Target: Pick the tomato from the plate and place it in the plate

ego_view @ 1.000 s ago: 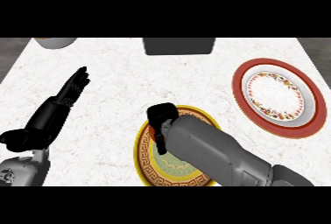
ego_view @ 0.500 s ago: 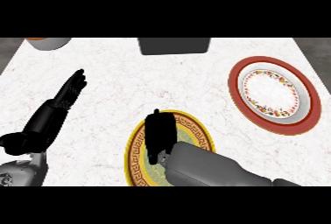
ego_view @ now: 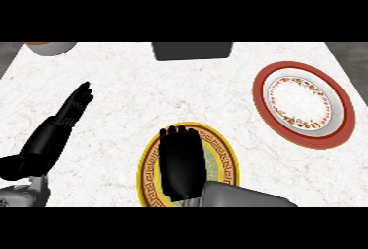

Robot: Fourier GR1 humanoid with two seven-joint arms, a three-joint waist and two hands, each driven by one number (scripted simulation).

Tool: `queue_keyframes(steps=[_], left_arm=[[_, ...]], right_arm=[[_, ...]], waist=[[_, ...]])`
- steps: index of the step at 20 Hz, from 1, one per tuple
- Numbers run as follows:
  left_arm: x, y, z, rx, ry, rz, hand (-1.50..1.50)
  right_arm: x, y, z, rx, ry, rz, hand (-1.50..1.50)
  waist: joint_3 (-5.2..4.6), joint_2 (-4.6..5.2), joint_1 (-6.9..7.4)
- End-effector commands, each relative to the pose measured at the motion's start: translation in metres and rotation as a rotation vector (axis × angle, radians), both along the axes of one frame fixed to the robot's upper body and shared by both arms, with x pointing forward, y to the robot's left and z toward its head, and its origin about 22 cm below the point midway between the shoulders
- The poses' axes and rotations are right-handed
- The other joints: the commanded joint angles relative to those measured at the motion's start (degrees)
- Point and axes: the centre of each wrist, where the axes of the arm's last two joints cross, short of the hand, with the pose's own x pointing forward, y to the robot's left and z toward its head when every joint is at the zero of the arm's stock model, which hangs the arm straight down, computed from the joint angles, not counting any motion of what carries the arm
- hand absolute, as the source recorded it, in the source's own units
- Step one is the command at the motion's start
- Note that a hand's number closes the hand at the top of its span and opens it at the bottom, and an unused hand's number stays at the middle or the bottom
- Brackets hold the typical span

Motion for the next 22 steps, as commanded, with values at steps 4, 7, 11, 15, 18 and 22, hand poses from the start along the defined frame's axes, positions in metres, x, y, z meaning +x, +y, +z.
queue_keyframes(steps=[4, 7, 11, 15, 18, 22], left_arm=[[0.006, 0.000, 0.007, -0.011, -0.016, 0.023, 0.00], [-0.003, -0.003, 0.000, -0.019, -0.022, -0.007, 0.00], [0.008, -0.011, 0.006, -0.005, -0.043, -0.014, 0.00], [0.007, -0.014, 0.005, -0.005, -0.024, -0.043, 0.00], [0.014, -0.011, 0.020, -0.004, -0.034, -0.050, 0.00], [0.013, -0.011, 0.009, -0.009, -0.037, -0.037, 0.00]], right_arm=[[-0.005, -0.035, 0.046, 0.032, -0.160, -0.305, 1.50], [0.007, -0.053, 0.063, 0.057, -0.234, -0.375, 1.50], [0.001, -0.078, 0.058, 0.034, -0.235, -0.415, 1.50], [0.018, -0.104, 0.079, 0.093, -0.256, -0.458, 1.50], [0.027, -0.131, 0.071, 0.101, -0.260, -0.485, 1.50], [0.047, -0.185, 0.059, 0.152, -0.338, -0.522, 1.50]], waist=[[-0.01, 0.14, -0.95], [-0.03, 0.60, 0.81], [-0.01, 1.05, 0.98], [-0.01, 1.34, 2.06], [0.03, 1.45, 2.36], [0.07, 1.66, 2.53]])
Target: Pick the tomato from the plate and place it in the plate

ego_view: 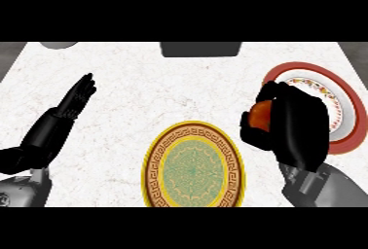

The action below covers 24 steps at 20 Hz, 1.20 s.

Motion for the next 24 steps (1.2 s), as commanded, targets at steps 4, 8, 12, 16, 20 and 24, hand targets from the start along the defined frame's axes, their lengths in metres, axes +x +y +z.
queue_keyframes(steps=[4, 8, 12, 16, 20, 24], left_arm=[[0.005, -0.009, -0.006, 0.009, -0.002, -0.016, 0.00], [0.000, 0.010, 0.002, 0.011, 0.007, -0.006, 0.00], [-0.005, 0.002, -0.003, -0.002, -0.004, -0.027, 0.00], [-0.004, -0.012, -0.011, 0.004, -0.013, -0.021, 0.00], [0.001, -0.015, -0.007, -0.015, -0.011, -0.037, 0.00], [0.009, -0.011, 0.001, -0.013, 0.006, -0.030, 0.00]], right_arm=[[0.040, -0.045, -0.018, 0.083, -0.087, -0.158, 1.50], [0.046, -0.105, -0.039, 0.053, -0.090, -0.170, 1.50], [0.073, -0.126, -0.043, 0.042, 0.037, -0.214, 1.50], [0.084, -0.157, -0.075, 0.171, 0.161, -0.338, 1.50], [0.094, -0.192, -0.102, 0.203, 0.197, -0.323, -1.50], [0.107, -0.201, -0.115, 0.174, 0.115, -0.271, -1.50]], waist=[[-0.01, 0.23, 0.95], [0.01, 0.17, 0.91], [-0.01, 0.20, 1.29], [0.03, 0.39, 1.70], [0.05, 0.44, 1.71], [0.05, 0.42, 1.80]])
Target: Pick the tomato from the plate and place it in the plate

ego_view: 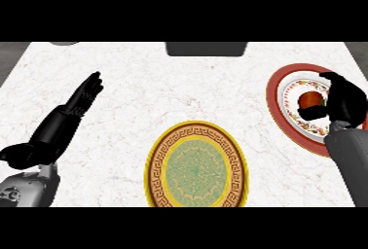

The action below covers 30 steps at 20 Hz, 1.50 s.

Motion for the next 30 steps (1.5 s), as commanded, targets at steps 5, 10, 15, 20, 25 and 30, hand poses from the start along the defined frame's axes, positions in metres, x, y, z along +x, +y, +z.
queue_keyframes(steps=[5, 10, 15, 20, 25, 30], left_arm=[[0.001, -0.009, 0.006, 0.010, 0.019, 0.016, 0.00], [-0.008, 0.006, -0.011, 0.015, -0.016, 0.015, 0.00], [-0.006, -0.001, -0.007, -0.022, -0.001, 0.029, 0.00], [-0.010, 0.009, -0.001, -0.001, -0.002, 0.048, 0.00], [-0.004, 0.006, -0.008, 0.015, 0.018, 0.053, 0.00], [-0.017, -0.001, -0.015, -0.008, -0.011, 0.001, 0.00]], right_arm=[[0.008, -0.020, -0.007, 0.070, -0.190, 0.093, -1.50], [0.010, -0.010, 0.011, 0.164, -0.329, 0.194, -1.50], [-0.011, -0.009, 0.017, 0.475, -0.468, 0.245, -1.50], [-0.035, -0.035, 0.038, 0.704, -0.590, 0.270, -1.50], [-0.096, -0.077, 0.040, 0.767, -0.609, 0.320, -1.50], [-0.138, -0.106, 0.043, 0.798, -0.618, 0.336, -1.50]], waist=[[-0.01, -0.18, -0.22], [-0.04, -0.28, -0.50], [0.01, -0.65, -1.91], [-0.02, -0.88, -2.34], [-0.07, -0.66, -2.55], [-0.07, -0.43, -1.35]])
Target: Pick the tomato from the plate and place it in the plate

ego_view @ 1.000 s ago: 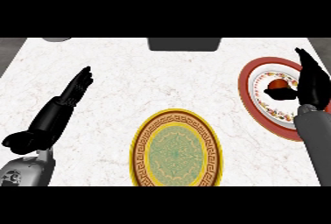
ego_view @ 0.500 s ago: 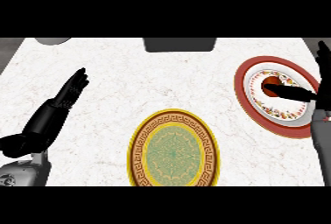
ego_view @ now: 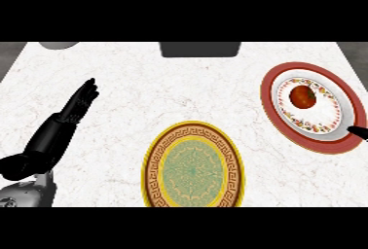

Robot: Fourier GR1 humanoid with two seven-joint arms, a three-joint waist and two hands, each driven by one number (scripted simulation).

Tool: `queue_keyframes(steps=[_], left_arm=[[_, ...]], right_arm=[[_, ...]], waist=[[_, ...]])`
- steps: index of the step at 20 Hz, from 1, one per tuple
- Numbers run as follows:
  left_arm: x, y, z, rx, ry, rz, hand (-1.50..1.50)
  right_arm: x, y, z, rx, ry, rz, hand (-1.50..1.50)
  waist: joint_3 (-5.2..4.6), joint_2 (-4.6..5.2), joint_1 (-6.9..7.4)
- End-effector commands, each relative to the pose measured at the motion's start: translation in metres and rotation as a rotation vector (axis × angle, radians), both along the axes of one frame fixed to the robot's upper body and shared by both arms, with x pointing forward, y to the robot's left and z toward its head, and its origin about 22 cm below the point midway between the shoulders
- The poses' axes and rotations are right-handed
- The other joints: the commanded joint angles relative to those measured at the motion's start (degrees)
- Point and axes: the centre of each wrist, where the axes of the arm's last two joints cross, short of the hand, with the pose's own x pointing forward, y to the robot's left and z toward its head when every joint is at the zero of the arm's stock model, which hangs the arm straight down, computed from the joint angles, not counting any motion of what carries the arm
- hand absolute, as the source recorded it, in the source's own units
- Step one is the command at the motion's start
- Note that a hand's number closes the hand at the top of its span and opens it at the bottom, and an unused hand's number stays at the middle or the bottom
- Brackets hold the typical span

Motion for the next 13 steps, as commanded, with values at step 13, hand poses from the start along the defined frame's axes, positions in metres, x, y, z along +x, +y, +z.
queue_keyframes(steps=[13], left_arm=[[0.014, -0.009, 0.003, -0.001, -0.004, -0.021, 0.00]], right_arm=[[-0.100, -0.083, 0.028, -0.031, 0.012, 0.113, -1.50]], waist=[[0.00, 0.23, 0.48]])
